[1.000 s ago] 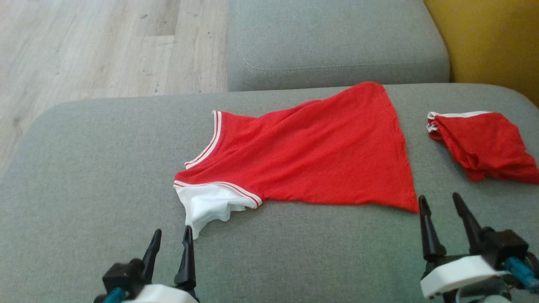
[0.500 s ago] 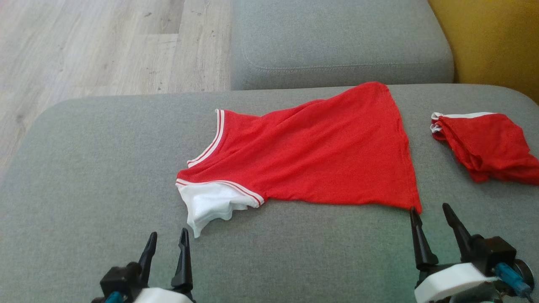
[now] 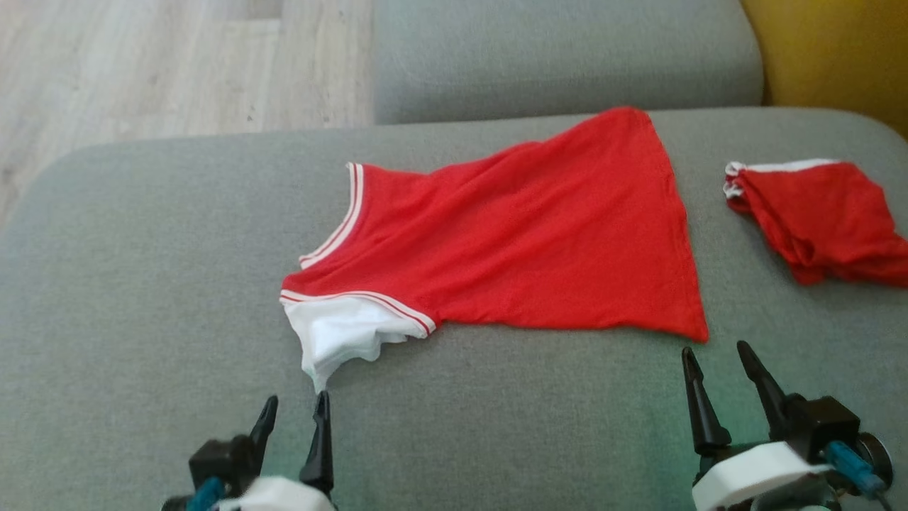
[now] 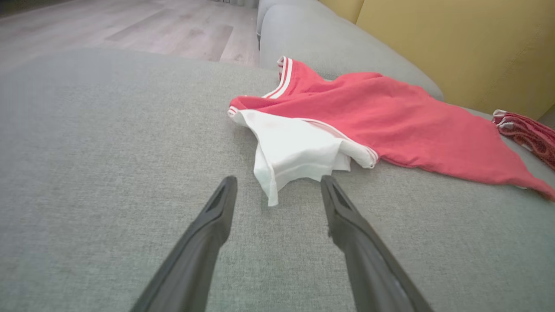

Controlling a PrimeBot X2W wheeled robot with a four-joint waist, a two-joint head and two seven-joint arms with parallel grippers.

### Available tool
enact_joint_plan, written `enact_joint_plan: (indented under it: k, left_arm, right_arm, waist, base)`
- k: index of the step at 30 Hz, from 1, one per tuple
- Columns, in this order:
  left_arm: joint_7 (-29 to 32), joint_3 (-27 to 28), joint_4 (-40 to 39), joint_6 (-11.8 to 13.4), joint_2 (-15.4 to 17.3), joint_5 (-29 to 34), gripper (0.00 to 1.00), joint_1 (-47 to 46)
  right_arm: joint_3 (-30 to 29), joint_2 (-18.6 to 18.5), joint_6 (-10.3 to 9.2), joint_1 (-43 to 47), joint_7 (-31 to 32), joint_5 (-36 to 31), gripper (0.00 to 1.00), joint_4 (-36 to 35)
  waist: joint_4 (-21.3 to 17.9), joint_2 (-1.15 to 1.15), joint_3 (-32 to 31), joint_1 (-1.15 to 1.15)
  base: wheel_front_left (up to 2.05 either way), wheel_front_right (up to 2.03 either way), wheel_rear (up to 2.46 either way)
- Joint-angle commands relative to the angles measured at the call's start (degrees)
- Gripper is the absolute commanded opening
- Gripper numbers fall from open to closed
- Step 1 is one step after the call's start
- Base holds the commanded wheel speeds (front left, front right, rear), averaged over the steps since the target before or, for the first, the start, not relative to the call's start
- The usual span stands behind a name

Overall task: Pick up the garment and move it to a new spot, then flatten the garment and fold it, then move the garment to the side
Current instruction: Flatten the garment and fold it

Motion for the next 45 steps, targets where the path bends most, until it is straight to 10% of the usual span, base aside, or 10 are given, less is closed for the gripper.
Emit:
enact_joint_plan:
  k: [1,13,14,18,42,43,45]
  left_arm:
    - [-0.1,1.7,-0.4,-0.4,0.1,-0.2,1.00,-4.6]
    - [-0.4,3.3,11.2,-3.7,-2.0,-2.2,1.00,-11.5]
    - [-1.0,3.7,12.2,-4.2,-2.4,-2.6,0.57,-12.1]
    - [-2.1,4.1,13.0,-4.9,-3.1,-2.5,0.00,-12.7]
    - [-3.7,4.1,4.2,-4.0,-2.1,0.4,0.00,-11.1]
    - [-3.6,4.1,3.9,-3.8,-1.9,0.4,0.00,-10.9]
    - [-3.5,4.2,3.2,-3.5,-1.7,0.4,0.00,-10.7]
  right_arm:
    - [1.3,-0.3,0.39,-3.5,-0.4,-0.7,1.00,-2.1]
    - [0.4,-0.3,0.39,-7.7,-0.9,-2.0,1.00,-1.7]
    - [-0.3,-0.3,0.39,-8.2,-0.9,-2.3,1.00,-1.2]
    - [-1.6,-0.3,0.39,-9.1,-0.5,-3.5,1.00,0.3]
    - [-6.5,-0.3,0.39,-23.5,8.1,-4.0,1.00,26.7]
    - [-6.1,-0.3,0.39,-23.8,8.4,-3.7,0.95,27.3]
    - [-4.8,-0.3,0.39,-24.3,9.1,-2.7,0.47,28.5]
  waist:
    - [-0.9,0.00,1.8,0.00]
    - [-4.3,0.00,9.1,0.00]
    - [-4.3,0.00,9.4,0.00]
    - [-3.8,0.00,9.6,0.00]
    - [1.9,0.00,10.0,0.00]
    - [1.9,0.00,9.9,0.00]
    - [1.9,0.00,9.7,0.00]
  base:
    - [0.00,0.00,0.00]
    - [0.00,0.00,0.00]
    - [0.00,0.00,0.00]
    - [0.00,0.00,0.00]
    - [0.00,0.00,0.00]
    - [0.00,0.00,0.00]
    - [0.00,0.00,0.00]
